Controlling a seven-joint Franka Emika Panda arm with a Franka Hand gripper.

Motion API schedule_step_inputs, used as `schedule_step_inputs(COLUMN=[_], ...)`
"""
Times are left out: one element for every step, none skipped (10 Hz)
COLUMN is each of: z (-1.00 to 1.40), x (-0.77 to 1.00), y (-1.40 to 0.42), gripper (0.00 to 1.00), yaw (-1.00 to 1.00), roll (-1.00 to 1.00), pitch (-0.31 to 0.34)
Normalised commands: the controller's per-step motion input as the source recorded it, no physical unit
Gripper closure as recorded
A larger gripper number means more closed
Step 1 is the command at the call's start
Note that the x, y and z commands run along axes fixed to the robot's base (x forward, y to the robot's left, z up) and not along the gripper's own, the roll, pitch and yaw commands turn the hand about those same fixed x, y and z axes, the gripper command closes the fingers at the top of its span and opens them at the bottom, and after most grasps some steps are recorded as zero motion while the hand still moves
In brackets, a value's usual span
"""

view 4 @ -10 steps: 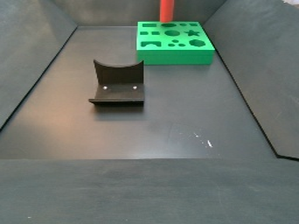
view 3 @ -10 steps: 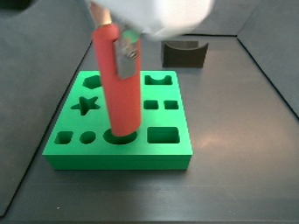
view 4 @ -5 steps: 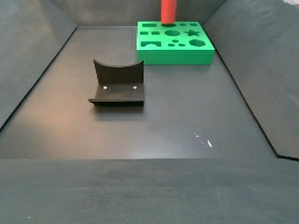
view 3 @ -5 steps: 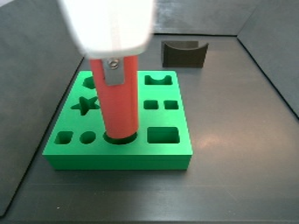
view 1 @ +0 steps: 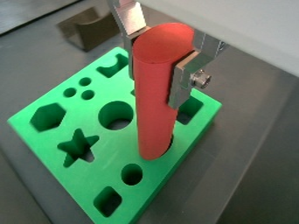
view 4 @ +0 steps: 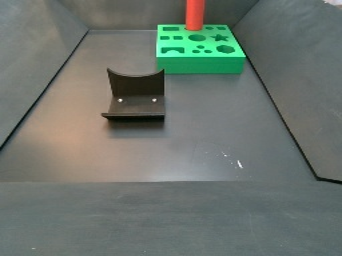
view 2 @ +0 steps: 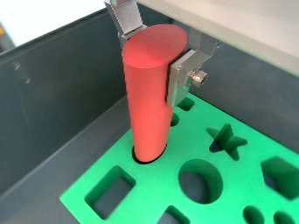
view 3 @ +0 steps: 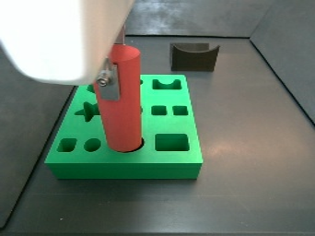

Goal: Insert the oval object.

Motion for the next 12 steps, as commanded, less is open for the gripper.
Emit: schedule_step_inputs(z=[-0.07,-0.21,-0.26,-0.29,-0.29,-0.28,-0.27,-0.30,-0.33,-0.28,-0.28,-0.25], x=[0.00,0.07,0.13,0.06,0.00,0.00,0.00,0.00,0.01,0.05,0.03,0.00], y=[-0.16,-0.03,0.00,0.00,0.00,0.00,-0.02,-0.02,-0.02,-0.02,-0.01,0.00], gripper=[1.00,1.00,1.00,1.00,1.00,1.00,1.00,1.00,1.00,1.00,1.00,1.00], yaw=[-0.66,-0.46,-0.31,-0.16,0.00,0.00,0.00,0.02,0.00,0.00,0.00,0.00], roll=[-0.19,-0.05,0.00,0.00,-0.02,-0.03,-0.01,0.00,-0.01,-0.03,-0.02,-0.04], pitch=[-0.037,-0.034,0.000,0.000,-0.021,-0.050,-0.046,-0.027,0.000,0.000,0.000,0.000])
